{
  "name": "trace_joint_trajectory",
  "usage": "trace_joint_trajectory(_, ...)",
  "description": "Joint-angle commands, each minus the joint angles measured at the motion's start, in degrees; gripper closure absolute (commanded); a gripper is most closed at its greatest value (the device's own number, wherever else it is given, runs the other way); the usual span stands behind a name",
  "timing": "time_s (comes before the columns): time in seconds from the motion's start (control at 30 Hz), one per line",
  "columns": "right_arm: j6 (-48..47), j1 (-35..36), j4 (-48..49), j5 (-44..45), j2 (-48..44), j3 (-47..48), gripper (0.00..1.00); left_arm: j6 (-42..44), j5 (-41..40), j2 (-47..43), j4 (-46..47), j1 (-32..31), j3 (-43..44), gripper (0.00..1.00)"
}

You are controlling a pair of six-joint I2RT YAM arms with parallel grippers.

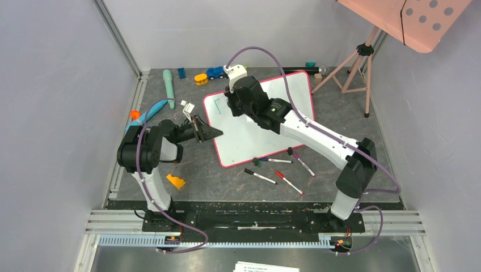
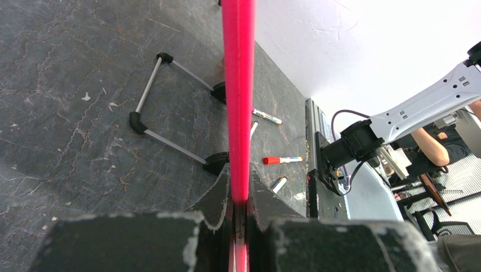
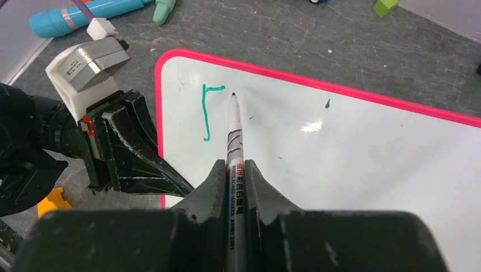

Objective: Write a sentence on the whiteboard

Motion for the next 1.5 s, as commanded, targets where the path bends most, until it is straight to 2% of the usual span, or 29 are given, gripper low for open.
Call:
trace_joint_trajectory(0.0,-0.3,-0.1,4.0,-1.6,-4.3,-2.1,1.00,3.5,6.3,-1.3,3.3,-1.6,-1.1,0.98)
trace_joint_trajectory(0.3,-0.3,-0.1,4.2,-5.2,-3.8,-3.1,1.00,3.3,6.3,-1.3,3.3,-1.5,-1.1,0.98)
trace_joint_trajectory(0.93,-0.5,-0.1,1.8,-6.3,1.2,-0.2,1.00,3.4,6.3,-1.3,3.3,-1.6,-1.1,0.98)
trace_joint_trajectory(1.47,-0.3,-0.1,-0.3,-1.2,1.8,0.7,1.00,3.4,6.3,-1.3,3.3,-1.5,-1.1,0.98)
